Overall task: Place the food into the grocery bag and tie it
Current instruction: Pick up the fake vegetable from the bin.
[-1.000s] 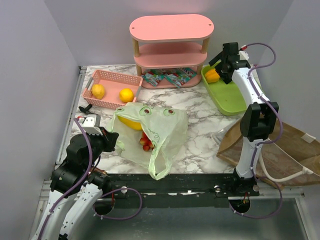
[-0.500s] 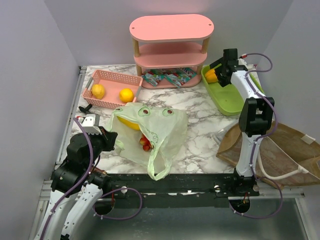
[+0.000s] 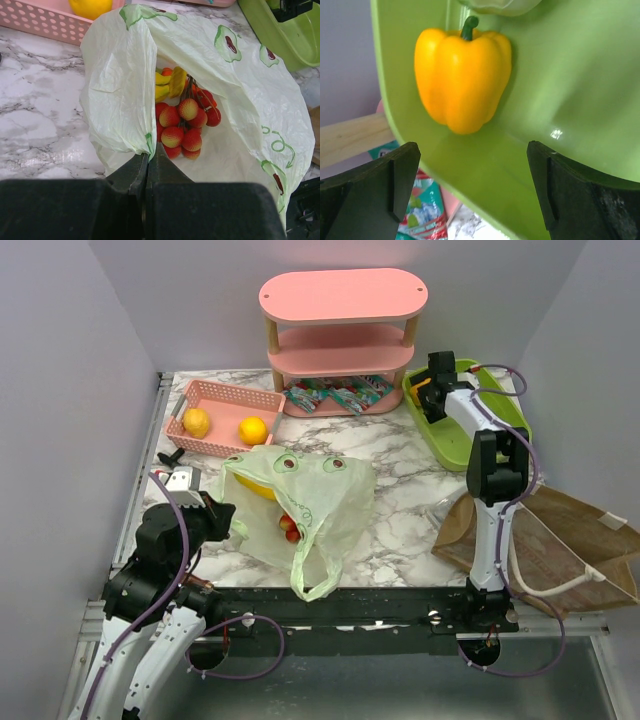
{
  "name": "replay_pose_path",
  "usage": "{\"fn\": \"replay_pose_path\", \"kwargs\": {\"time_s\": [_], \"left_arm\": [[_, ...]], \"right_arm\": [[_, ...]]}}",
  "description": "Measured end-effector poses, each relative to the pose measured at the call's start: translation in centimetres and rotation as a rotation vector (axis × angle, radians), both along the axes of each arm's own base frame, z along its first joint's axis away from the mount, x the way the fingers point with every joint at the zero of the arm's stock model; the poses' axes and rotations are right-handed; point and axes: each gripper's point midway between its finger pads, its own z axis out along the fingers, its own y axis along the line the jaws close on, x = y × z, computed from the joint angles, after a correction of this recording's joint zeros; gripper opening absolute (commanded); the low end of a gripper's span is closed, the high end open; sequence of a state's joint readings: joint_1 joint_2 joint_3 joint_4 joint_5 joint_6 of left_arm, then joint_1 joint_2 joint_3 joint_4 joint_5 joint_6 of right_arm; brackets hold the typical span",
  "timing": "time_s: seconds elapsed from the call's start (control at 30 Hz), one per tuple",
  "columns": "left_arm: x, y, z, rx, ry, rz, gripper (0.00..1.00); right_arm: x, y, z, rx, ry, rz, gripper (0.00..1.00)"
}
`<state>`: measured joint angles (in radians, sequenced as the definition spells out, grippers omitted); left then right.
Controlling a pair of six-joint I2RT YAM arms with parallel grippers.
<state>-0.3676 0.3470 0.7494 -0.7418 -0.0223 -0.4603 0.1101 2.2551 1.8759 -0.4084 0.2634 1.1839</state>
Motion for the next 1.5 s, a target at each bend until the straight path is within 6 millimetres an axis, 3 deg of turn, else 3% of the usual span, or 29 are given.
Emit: {"fn": "replay_pose_path", "kwargs": {"time_s": [0.17,0.4,0.77,0.87,1.07,1.2,1.5], "left_arm": [[0.1,0.0,-0.1,0.002,0.005,-0.001,0.00],[0.1,0.0,-0.1,0.002,0.006,-0.001,0.00],[0.1,0.0,-0.2,0.004,0.010,0.000,0.00],[0.2,0.0,-0.2,0.004,0.011,0.001,0.00],[0.3,0.0,-0.4,0.008,0.021,0.005,0.00],[0.3,0.0,-0.4,0.008,0.022,0.005,0.00],[0.3,0.0,-0.4,0.008,0.022,0.007,0.00]], "right_arm": [[0.3,-1.5,-1.1,-0.024,0.010,-0.052,1.00],[1.2,-2.6,-0.4,-0.018,-0.035,-0.096,1.00],[2.7,-2.8,-2.7,0.000,-0.047,-0.146,0.88],[2.9,-2.7,-2.7,0.008,-0.058,-0.153,0.70],[3.9,-2.5,-2.4,0.032,-0.121,-0.159,0.24],[3.7,-2.7,-2.5,0.022,-0.132,-0.153,0.07],[1.4,-2.9,-2.0,-0.010,-0.118,-0.121,0.01]]}}
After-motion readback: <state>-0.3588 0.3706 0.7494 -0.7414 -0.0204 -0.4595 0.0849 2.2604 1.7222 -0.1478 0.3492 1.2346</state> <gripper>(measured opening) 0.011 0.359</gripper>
